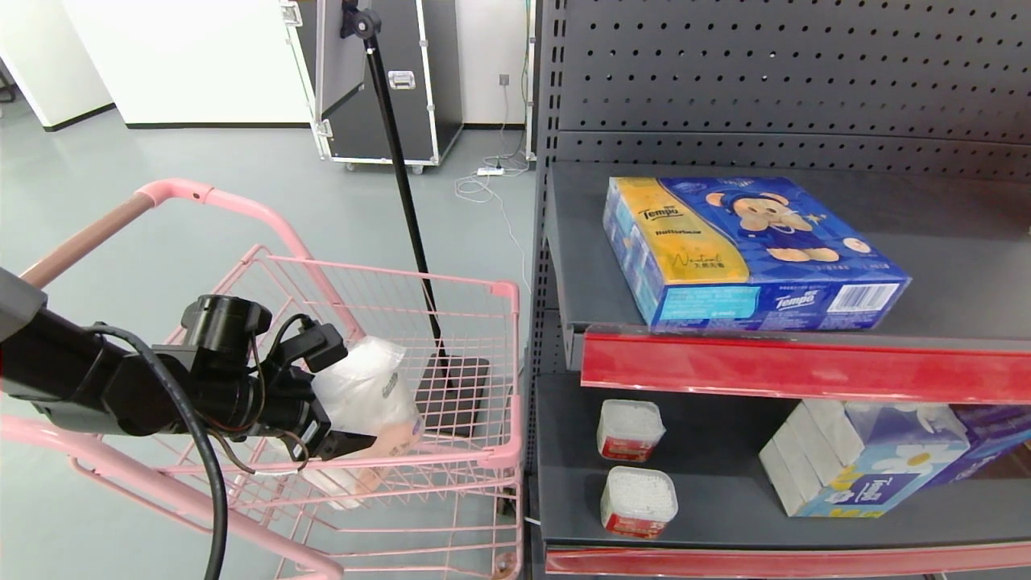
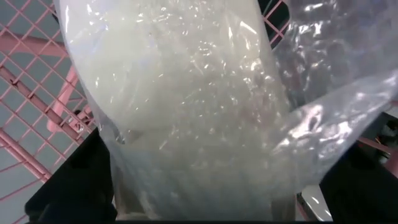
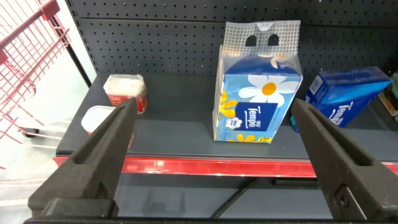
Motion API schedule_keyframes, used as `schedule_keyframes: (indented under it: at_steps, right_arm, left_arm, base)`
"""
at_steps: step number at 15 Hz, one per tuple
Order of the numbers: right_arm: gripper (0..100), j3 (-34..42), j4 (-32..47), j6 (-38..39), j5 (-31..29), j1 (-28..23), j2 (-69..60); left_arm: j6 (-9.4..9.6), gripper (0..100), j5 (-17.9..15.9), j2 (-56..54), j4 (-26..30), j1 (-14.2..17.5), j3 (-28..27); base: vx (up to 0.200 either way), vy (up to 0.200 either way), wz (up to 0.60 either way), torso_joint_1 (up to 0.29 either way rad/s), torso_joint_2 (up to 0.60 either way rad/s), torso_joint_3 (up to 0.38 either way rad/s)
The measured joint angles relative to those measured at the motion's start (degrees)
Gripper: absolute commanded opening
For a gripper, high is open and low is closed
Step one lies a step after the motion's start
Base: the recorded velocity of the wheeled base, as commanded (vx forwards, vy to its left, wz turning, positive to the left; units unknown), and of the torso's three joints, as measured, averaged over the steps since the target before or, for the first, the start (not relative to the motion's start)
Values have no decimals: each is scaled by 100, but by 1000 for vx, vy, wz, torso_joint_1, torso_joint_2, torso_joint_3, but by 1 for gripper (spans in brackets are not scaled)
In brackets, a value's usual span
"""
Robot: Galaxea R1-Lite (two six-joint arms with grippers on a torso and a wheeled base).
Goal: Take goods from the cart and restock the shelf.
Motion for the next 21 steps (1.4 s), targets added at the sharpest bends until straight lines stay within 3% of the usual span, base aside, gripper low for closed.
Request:
schedule_keyframes:
  at_steps: [7, 11, 16, 17, 21]
  right_arm:
    - [100, 0, 0, -5, 0, 0, 0]
    - [100, 0, 0, 2, 0, 0, 0]
    - [100, 0, -2, -2, 0, 0, 0]
    - [100, 0, 0, -2, 0, 0, 0]
    - [100, 0, 0, -5, 1, 0, 0]
  left_arm:
    - [41, 100, 9, 146, -4, -4, 28]
    - [-55, 100, 419, 193, 22, 2, -127]
    - [-71, 100, 446, 210, -15, -9, -107]
    - [-71, 0, 450, 208, -22, -22, -90]
    - [-46, 0, 460, 195, -99, -39, 72]
  base:
    - [0, 0, 0, 0, 0, 0]
    - [0, 0, 0, 0, 0, 0]
    - [0, 0, 0, 0, 0, 0]
    - [0, 0, 0, 0, 0, 0]
    - [0, 0, 0, 0, 0, 0]
